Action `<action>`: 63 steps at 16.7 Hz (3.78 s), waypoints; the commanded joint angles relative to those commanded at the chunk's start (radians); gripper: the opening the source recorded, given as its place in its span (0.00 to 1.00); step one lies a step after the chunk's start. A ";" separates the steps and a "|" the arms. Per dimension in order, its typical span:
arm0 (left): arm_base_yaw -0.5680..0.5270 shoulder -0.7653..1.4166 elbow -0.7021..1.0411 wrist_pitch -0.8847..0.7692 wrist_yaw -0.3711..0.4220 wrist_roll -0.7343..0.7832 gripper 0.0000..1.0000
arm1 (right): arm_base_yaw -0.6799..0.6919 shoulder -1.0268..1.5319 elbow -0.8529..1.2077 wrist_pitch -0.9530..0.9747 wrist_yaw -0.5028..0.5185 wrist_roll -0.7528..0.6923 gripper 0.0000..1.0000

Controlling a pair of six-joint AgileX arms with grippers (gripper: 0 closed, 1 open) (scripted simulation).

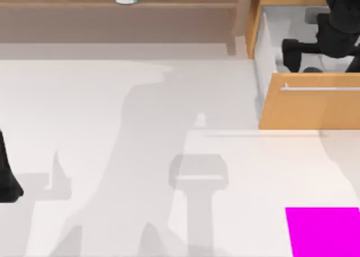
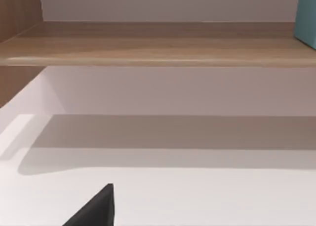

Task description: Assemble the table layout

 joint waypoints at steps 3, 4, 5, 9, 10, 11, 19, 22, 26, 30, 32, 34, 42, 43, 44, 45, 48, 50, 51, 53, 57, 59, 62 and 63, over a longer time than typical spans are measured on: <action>0.000 0.000 0.000 0.000 0.000 0.000 1.00 | 0.000 0.016 -0.002 0.022 0.001 0.000 1.00; 0.000 0.000 0.000 0.000 0.000 0.000 1.00 | 0.000 0.024 -0.002 0.031 0.000 0.000 1.00; 0.000 0.000 0.000 0.000 0.000 0.000 1.00 | -0.001 0.032 -0.004 0.036 -0.001 0.000 1.00; 0.000 0.000 0.000 0.000 0.000 0.000 1.00 | -0.001 0.033 -0.004 0.037 -0.001 0.000 1.00; 0.000 0.000 0.000 0.000 0.000 0.000 1.00 | -0.001 0.033 -0.004 0.037 -0.001 0.000 0.92; 0.000 0.000 0.000 0.000 0.000 0.000 1.00 | -0.001 0.033 -0.004 0.037 -0.001 0.000 0.85; 0.000 0.000 0.000 0.000 0.000 0.000 1.00 | -0.001 0.033 -0.004 0.037 -0.001 0.000 0.25; 0.000 0.000 0.000 0.000 0.000 0.000 1.00 | -0.001 0.033 -0.004 0.037 -0.001 0.000 0.02; 0.000 0.000 0.000 0.000 0.000 0.000 1.00 | -0.001 0.033 -0.004 0.037 -0.001 0.000 0.00; 0.000 0.000 0.000 0.000 0.000 0.000 1.00 | -0.001 0.033 -0.004 0.037 -0.001 0.000 0.00; 0.000 0.000 0.000 0.000 0.000 0.000 1.00 | -0.002 0.032 -0.004 0.037 -0.001 0.001 0.00; 0.000 0.000 0.000 0.000 0.000 0.000 1.00 | 0.000 0.010 -0.001 0.029 0.000 0.006 0.00; 0.000 0.000 0.000 0.000 0.000 0.000 1.00 | 0.020 -0.256 -0.129 0.052 0.011 0.104 0.00; 0.000 0.000 0.000 0.000 0.000 0.000 1.00 | 0.028 -0.302 -0.152 0.067 0.013 0.122 0.00; 0.000 0.000 0.000 0.000 0.000 0.000 1.00 | 0.037 -0.349 -0.178 0.083 0.014 0.141 0.00; 0.000 0.000 0.000 0.000 0.000 0.000 1.00 | 0.047 -0.396 -0.208 0.098 0.015 0.159 0.00; 0.000 0.000 0.000 0.000 0.000 0.000 1.00 | 0.086 -0.532 -0.326 0.140 0.019 0.214 0.00; 0.000 0.000 0.000 0.000 0.000 0.000 1.00 | 0.117 -0.618 -0.425 0.166 0.020 0.246 0.00; 0.000 0.000 0.000 0.000 0.000 0.000 1.00 | 0.133 -0.660 -0.478 0.178 0.020 0.260 0.00; 0.000 0.000 0.000 0.000 0.000 0.000 1.00 | 0.165 -0.737 -0.594 0.201 0.020 0.286 0.00; 0.000 0.000 0.000 0.000 0.000 0.000 1.00 | 0.230 -0.866 -0.841 0.244 0.019 0.318 0.00; 0.000 0.000 0.000 0.000 0.000 0.000 1.00 | 0.261 -0.918 -0.963 0.265 0.019 0.325 0.00; 0.000 0.000 0.000 0.000 0.000 0.000 1.00 | 0.305 -0.980 -1.132 0.295 0.017 0.326 0.00; 0.000 0.000 0.000 0.000 0.000 0.000 1.00 | 0.319 -0.997 -1.183 0.304 0.017 0.325 0.00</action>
